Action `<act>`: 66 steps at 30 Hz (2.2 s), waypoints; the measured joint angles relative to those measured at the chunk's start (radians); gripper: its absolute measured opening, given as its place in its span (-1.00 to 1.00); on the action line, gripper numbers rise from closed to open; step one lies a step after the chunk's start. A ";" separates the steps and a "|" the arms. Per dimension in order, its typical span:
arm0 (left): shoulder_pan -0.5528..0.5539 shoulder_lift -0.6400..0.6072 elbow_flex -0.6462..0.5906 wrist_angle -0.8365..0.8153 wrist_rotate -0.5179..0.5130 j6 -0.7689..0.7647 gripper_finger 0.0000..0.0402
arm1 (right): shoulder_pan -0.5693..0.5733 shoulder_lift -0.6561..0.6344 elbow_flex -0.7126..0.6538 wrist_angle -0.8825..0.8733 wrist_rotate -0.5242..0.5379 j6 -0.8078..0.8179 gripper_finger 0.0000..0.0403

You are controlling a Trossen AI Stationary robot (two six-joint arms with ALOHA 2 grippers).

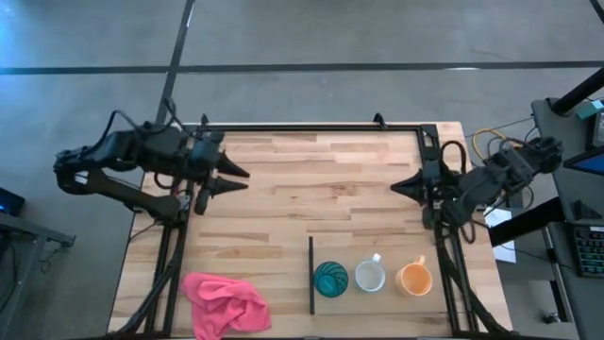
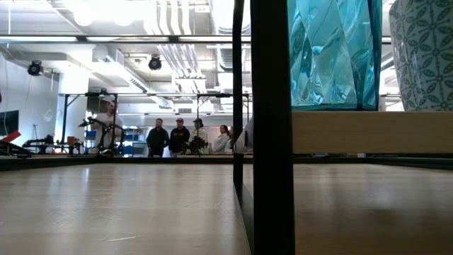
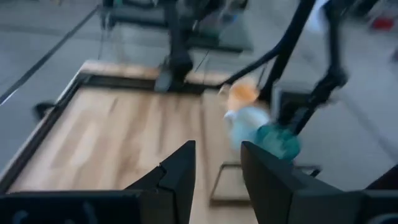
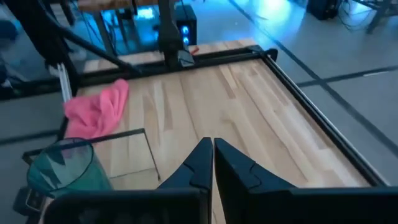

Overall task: Stack small to large cups/mugs on shelf
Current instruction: Return to Home Position

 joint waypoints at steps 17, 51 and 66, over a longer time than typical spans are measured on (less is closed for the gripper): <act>0.000 -0.288 -0.693 0.826 0.070 -0.115 -0.43 | -0.134 -0.416 -0.652 0.857 -0.113 -0.334 -0.96; 0.001 -0.668 -1.152 0.961 0.013 -0.011 -0.43 | -0.569 -0.572 -0.977 0.912 -0.486 -0.279 -0.96; 0.002 -0.982 -1.402 1.010 0.020 -0.010 -0.43 | -0.573 -0.721 -1.153 0.948 -0.470 -0.279 -0.96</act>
